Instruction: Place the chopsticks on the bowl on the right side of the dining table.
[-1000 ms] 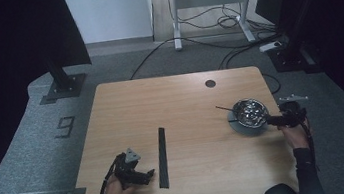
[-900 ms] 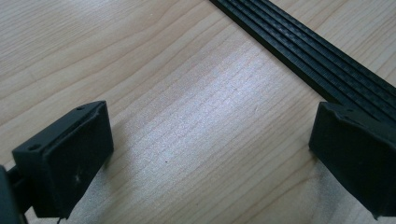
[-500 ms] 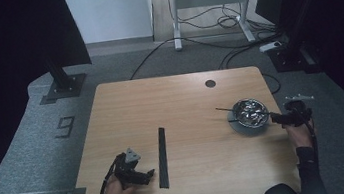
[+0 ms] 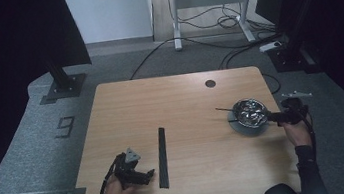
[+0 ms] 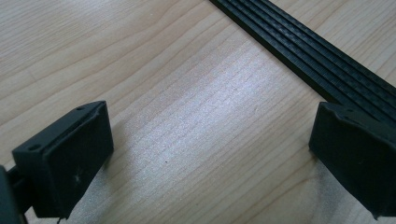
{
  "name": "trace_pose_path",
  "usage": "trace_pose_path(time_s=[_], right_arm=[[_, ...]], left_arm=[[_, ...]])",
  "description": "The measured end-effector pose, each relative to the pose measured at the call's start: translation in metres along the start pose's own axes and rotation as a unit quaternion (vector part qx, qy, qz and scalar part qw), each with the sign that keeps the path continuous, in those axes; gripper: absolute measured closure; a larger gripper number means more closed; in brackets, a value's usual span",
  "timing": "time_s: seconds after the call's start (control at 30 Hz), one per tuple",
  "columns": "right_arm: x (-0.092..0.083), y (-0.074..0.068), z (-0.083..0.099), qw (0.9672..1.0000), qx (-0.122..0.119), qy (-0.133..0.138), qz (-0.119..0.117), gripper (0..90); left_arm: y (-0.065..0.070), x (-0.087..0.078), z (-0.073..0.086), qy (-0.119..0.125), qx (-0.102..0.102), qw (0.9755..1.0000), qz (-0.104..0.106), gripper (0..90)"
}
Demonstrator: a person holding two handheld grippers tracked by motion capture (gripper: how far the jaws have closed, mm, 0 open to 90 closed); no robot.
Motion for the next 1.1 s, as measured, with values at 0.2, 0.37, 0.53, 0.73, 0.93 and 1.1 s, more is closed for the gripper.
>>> trace_pose_path(time_s=[0.2, 0.37, 0.53, 0.73, 0.93, 1.1], right_arm=[[0.009, -0.018, -0.01, 0.9996, -0.023, -0.004, -0.013, 0.0], [0.018, -0.032, -0.019, 0.9992, -0.033, -0.006, -0.024, 0.0], [0.03, -0.051, -0.03, 0.998, -0.05, -0.011, -0.038, 0.0], [0.05, -0.07, -0.038, 0.9969, -0.066, -0.02, -0.04, 0.0], [0.065, -0.077, -0.038, 0.9964, -0.076, -0.03, -0.022, 0.0], [0.074, -0.075, -0.034, 0.9958, -0.08, -0.043, -0.011, 0.0]], left_arm=[[0.0, 0.0, 0.0, 0.0, 0.0, 1.0, 0.0, 0.0], [0.0, 0.0, 0.0, 0.0, 0.0, 1.0, 0.0, 0.0], [0.0, 0.0, 0.0, 0.0, -0.001, 1.0, 0.0, 0.0], [0.0, 0.0, 0.0, -0.001, -0.001, 1.0, 0.0, 0.0], [0.0, 0.0, 0.0, -0.001, -0.001, 1.0, 0.0, 0.0], [0.0, 0.0, 0.0, -0.001, -0.001, 1.0, 0.0, 0.0]])
Point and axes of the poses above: each handheld gripper's, and its own axes: x roughly forward along the jaws, z roughly out of its underside, y roughly to its right, the point moved 3 cm from there along x, roughly forward along the jaws, and after that the axes turned 14 degrees about y, right-handed, at the moved point
